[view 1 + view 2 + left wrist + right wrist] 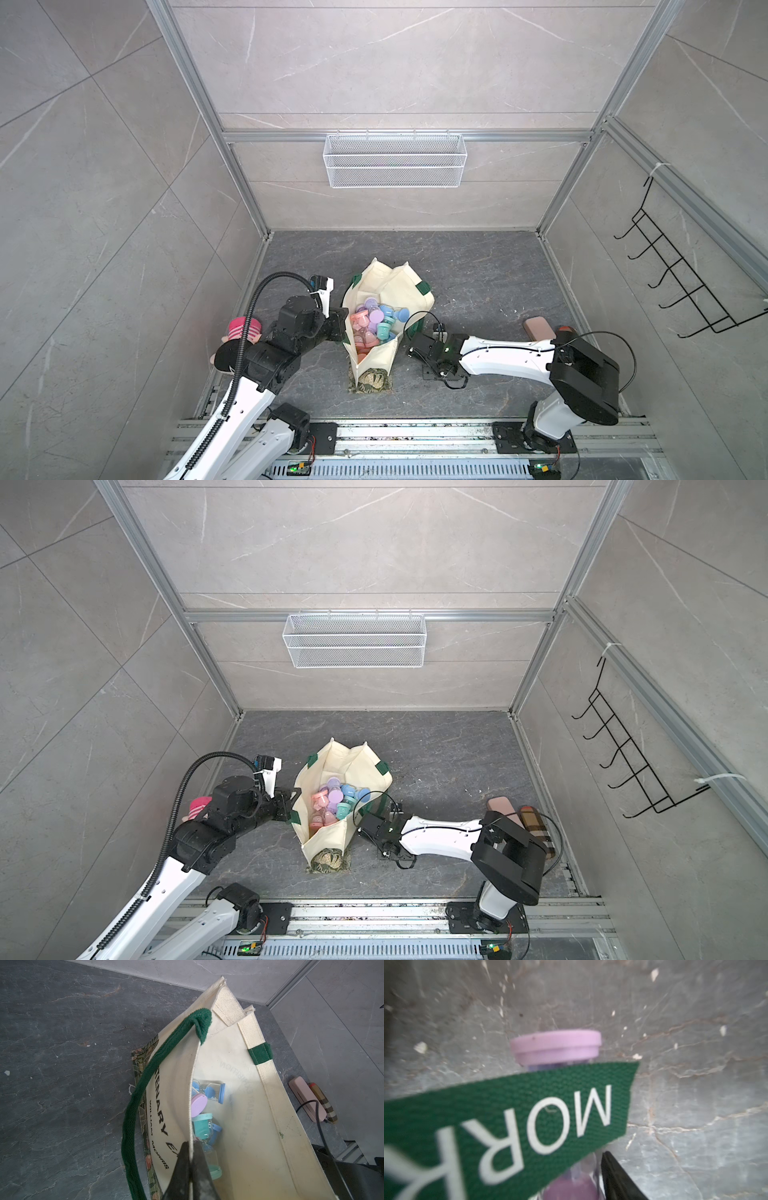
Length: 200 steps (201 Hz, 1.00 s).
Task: Put the hourglass into the canvas bag
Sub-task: Pick up the hourglass from the center of the board.
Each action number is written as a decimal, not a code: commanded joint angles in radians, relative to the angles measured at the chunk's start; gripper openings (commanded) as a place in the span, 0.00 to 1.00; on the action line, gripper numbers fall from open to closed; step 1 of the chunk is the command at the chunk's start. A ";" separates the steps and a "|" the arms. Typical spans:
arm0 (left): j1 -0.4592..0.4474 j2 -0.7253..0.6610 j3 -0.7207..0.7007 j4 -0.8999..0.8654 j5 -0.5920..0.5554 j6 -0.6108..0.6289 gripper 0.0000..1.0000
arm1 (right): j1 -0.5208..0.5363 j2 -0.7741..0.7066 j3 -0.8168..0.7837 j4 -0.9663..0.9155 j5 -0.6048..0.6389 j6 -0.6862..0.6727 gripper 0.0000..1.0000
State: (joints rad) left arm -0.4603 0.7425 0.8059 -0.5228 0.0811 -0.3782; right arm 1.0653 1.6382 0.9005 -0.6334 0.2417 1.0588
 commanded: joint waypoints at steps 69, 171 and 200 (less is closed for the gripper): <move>0.001 -0.025 0.016 0.101 0.010 0.010 0.00 | -0.008 -0.003 -0.028 -0.006 0.003 0.009 0.47; 0.000 -0.026 0.017 0.101 0.009 0.010 0.00 | -0.010 -0.133 -0.054 -0.080 0.071 0.024 0.34; 0.000 -0.027 0.018 0.101 0.009 0.010 0.00 | -0.019 -0.178 -0.071 -0.111 0.092 0.036 0.27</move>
State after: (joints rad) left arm -0.4603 0.7425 0.8059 -0.5224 0.0807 -0.3782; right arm 1.0584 1.5051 0.8497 -0.6773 0.2802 1.0649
